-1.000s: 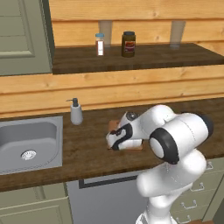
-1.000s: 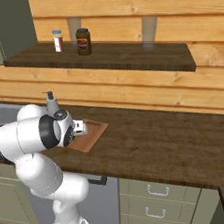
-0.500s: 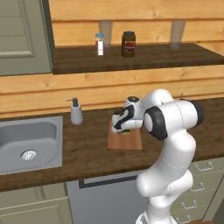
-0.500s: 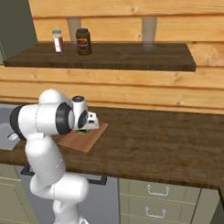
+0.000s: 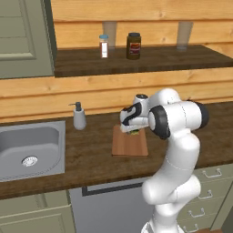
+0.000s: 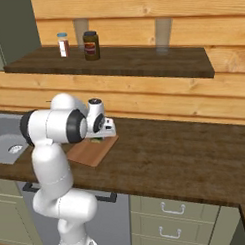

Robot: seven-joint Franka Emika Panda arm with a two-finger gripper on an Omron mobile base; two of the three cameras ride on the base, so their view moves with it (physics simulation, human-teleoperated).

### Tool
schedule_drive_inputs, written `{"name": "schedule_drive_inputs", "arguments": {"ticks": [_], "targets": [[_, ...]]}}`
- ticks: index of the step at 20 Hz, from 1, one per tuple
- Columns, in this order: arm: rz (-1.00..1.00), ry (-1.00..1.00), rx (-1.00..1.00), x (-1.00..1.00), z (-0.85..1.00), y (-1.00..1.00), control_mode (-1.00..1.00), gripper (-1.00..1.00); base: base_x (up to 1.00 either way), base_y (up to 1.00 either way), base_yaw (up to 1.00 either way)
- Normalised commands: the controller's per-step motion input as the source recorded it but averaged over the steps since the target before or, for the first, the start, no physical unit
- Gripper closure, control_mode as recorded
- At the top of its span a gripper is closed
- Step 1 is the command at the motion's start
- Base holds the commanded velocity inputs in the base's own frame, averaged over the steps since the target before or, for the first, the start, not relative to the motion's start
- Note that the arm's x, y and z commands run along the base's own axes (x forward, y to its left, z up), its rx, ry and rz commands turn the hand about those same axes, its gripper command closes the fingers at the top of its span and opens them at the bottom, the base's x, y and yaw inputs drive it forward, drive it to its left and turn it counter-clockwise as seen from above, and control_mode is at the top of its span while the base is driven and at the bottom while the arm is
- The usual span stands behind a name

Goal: Pick up the sponge from the counter and clean the cutting board by briefly scrubbing or pressing down on the cutting board. Once finished, release the sponge.

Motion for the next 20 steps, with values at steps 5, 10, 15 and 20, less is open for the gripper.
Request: {"name": "schedule_drive_inputs", "arguments": {"ticks": [5, 10, 15, 20], "targets": [[0.00, 0.01, -0.03, -0.71, -0.25, 0.00, -1.00, 1.00, 0.00, 0.00, 0.00], [0.00, 0.08, 0.00, -0.95, -0.09, 0.00, -1.00, 1.00, 0.00, 0.00, 0.00], [0.00, 0.21, 0.00, -0.76, 0.17, 0.07, -1.00, 1.00, 0.00, 0.00, 0.00], [0.00, 0.30, 0.00, 0.11, 0.20, 0.02, -1.00, 1.00, 0.00, 0.00, 0.00]]}}
